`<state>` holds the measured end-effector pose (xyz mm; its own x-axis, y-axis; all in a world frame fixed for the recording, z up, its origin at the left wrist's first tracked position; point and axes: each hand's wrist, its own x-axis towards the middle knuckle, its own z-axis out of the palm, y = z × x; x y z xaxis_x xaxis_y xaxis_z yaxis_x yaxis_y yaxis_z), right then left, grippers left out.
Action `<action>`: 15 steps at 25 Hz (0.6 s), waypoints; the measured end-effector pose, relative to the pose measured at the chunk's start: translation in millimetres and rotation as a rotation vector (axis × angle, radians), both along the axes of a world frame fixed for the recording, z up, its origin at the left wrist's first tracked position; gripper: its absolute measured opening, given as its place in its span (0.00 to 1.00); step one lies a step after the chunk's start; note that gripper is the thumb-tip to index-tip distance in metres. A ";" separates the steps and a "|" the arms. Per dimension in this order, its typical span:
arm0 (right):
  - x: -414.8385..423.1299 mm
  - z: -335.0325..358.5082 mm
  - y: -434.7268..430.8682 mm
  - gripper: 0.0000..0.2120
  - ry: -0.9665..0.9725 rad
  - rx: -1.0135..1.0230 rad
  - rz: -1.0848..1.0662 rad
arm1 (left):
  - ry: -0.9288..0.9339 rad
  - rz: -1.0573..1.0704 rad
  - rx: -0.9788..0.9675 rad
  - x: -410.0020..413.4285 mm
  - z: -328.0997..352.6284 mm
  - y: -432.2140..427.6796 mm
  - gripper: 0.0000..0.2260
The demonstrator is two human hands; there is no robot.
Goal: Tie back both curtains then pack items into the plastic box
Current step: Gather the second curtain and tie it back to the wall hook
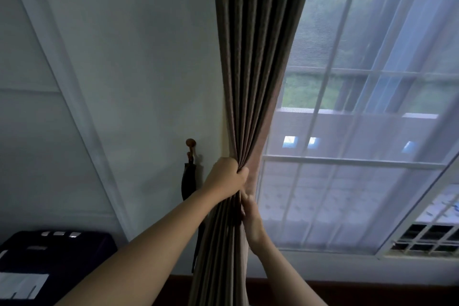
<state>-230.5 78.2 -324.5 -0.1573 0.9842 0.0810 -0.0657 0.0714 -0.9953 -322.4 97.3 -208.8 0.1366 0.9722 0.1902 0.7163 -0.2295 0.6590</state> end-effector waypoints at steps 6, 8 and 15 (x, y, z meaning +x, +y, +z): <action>3.0 71.2 52.2 0.26 0.136 -0.047 -0.159 | -0.346 0.106 -0.119 -16.6 -13.4 5.7 0.12; 2.9 80.5 61.2 0.23 0.118 -0.004 -0.200 | -0.442 0.072 -0.197 -23.1 -13.9 7.1 0.05; 11.5 66.6 63.5 0.26 0.112 -0.039 -0.238 | -0.060 0.080 0.050 -20.8 -3.7 3.8 0.09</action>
